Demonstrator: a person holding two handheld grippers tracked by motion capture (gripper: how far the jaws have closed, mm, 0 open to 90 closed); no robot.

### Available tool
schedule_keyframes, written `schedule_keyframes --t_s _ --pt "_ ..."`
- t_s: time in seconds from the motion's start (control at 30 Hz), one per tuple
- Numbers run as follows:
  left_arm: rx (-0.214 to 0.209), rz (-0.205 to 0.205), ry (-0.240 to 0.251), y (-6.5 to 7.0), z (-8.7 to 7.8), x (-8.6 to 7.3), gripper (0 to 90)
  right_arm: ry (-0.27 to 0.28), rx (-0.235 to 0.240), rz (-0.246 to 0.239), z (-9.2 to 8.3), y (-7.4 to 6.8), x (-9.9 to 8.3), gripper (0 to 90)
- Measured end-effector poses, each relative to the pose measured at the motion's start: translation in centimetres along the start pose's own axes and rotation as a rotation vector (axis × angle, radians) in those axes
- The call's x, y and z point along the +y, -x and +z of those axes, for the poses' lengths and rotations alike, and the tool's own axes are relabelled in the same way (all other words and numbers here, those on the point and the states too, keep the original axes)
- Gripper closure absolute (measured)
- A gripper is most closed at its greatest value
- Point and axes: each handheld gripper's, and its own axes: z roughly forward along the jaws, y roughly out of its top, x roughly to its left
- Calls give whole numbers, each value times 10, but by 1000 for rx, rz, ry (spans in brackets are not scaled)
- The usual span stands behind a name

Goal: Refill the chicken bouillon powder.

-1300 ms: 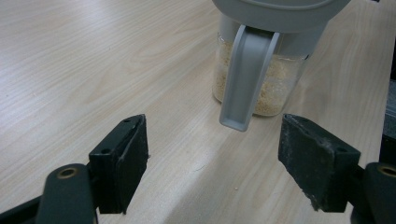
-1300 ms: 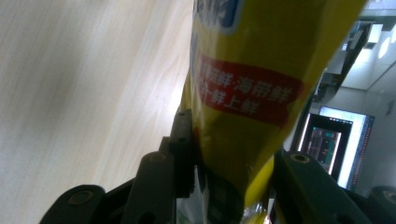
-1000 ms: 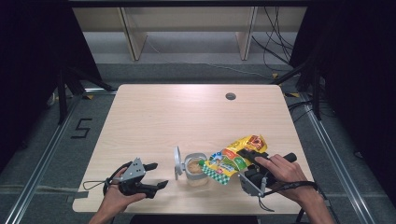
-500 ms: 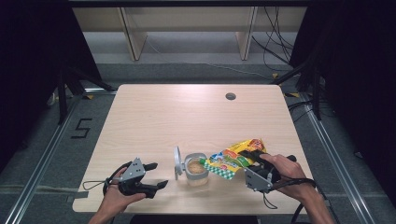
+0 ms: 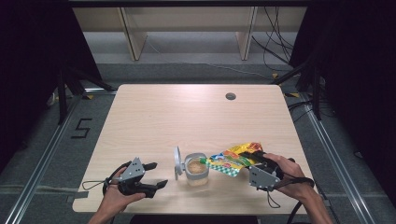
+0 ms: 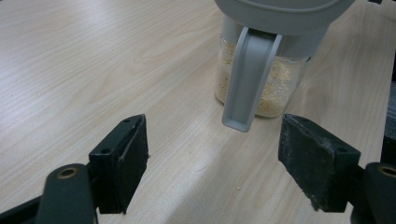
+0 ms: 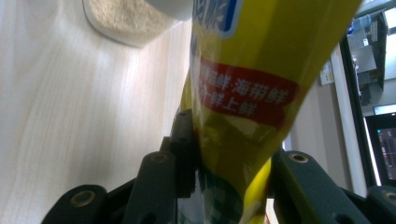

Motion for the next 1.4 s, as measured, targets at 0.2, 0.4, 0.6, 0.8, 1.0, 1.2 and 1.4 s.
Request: schedule_keyframes --t_s 0.2,0.4,0.6,0.8,1.0,1.2,1.4 --pt "14 19 -4 -1 -3 0 240 31 10 104 0 -4 -8 697" --pt "11 3 2 -1 -5 -1 240 70 25 107 6 -3 -16 702" --pt "13 9 5 -2 -4 0 240 131 17 196 6 -3 -25 704" --pt "17 -2 4 -2 -3 -1 240 177 22 322 2 -5 -35 713" --pt "13 -3 -2 -3 -3 -1 240 172 29 310 5 -4 -39 719" --pt "12 -16 6 -2 -3 -2 240 201 -2 401 4 -1 -50 719" --pt "18 -9 9 -1 -5 -1 240 233 -41 488 3 2 -60 722"
